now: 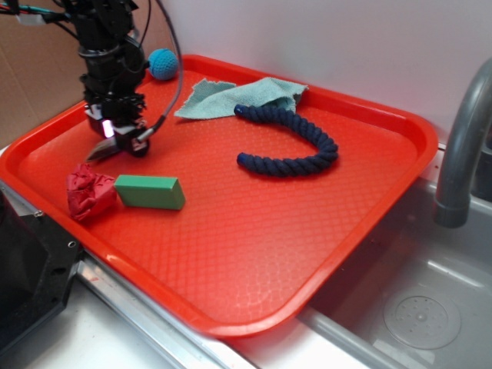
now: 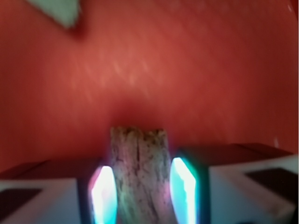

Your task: Grab the wood chip.

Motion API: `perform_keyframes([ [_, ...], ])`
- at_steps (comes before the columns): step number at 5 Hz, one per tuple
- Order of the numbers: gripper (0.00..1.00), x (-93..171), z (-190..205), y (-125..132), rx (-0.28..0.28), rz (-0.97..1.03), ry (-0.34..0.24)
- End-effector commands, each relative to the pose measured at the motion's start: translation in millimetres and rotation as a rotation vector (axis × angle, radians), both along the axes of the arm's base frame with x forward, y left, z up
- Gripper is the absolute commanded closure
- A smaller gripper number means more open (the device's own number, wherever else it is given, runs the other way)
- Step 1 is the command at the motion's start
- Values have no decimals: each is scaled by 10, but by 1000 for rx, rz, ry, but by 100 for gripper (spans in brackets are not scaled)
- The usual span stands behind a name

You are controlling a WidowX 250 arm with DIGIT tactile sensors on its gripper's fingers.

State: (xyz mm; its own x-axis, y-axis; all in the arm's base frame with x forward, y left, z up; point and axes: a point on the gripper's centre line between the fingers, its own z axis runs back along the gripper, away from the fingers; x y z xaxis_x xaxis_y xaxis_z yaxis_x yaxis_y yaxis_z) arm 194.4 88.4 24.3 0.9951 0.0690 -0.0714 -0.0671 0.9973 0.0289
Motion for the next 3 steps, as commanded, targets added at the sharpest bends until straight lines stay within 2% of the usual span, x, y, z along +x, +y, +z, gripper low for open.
perform_keyframes([
  [1,100,-185,1054,-148,-5,-97,-199],
  [2,100,-203,1557,-255,0,-88,-164],
  [3,100,-204,1910,-287,8,-111,-195],
])
